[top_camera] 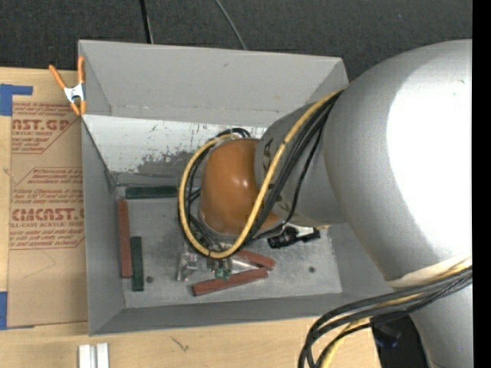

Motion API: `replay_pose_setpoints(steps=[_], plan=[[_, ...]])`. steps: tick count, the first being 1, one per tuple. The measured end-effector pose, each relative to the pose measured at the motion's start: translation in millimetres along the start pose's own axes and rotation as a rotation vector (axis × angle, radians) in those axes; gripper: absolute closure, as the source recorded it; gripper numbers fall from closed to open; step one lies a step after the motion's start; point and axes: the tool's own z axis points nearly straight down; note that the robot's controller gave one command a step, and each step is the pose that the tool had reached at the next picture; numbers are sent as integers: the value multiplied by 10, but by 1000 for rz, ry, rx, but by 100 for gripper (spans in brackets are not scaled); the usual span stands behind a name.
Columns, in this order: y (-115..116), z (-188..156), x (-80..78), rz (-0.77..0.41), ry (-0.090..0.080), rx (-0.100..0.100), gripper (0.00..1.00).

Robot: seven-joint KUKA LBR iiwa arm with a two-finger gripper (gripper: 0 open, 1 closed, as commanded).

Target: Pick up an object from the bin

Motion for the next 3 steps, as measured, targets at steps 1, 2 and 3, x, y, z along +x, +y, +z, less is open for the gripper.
replay_pose_setpoints(steps=[1,2,3], plan=[[-9,26,15,0,3,2,0],[-9,26,14,0,3,2,0],[-671,-3,-138,-17,2,1,100]])
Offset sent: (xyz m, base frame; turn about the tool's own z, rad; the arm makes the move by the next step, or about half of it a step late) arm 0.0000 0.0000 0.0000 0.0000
